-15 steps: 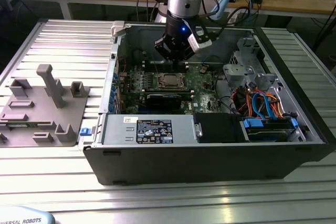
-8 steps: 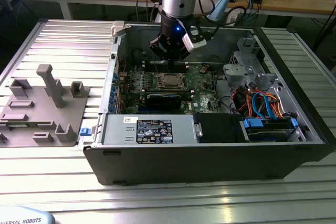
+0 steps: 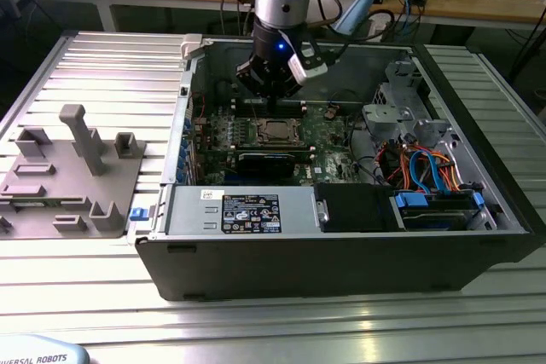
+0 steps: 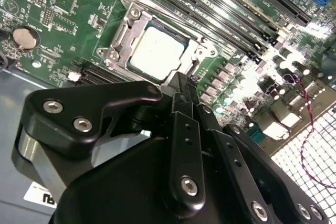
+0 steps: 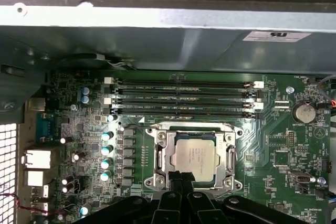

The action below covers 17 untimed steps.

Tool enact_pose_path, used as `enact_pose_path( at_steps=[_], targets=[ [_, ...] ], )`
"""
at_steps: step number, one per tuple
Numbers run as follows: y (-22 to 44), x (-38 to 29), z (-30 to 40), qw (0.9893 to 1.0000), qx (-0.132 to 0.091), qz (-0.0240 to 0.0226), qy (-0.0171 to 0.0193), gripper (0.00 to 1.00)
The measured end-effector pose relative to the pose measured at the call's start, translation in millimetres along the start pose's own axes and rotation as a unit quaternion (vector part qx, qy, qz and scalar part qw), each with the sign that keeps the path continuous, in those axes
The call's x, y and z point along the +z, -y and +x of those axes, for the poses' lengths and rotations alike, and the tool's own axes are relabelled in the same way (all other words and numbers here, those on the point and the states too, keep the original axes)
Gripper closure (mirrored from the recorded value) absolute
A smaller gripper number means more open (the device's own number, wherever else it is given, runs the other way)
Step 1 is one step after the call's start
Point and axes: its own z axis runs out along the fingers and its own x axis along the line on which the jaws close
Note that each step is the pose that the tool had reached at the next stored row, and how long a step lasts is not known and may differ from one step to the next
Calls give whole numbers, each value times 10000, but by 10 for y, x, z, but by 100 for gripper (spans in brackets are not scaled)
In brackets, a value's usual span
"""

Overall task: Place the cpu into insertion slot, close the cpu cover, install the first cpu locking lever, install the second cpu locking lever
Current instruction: 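Install the first cpu locking lever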

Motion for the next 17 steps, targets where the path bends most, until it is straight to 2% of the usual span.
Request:
enact_pose_path(
  at_steps=[7, 11, 17],
  targets=[
    [-9, 0, 85, 10000, -94, 2, -1, 89],
    [-30, 2, 164, 10000, -95, 2, 6, 89],
    [-90, 5, 344, 10000, -94, 2, 27, 89]
  ],
)
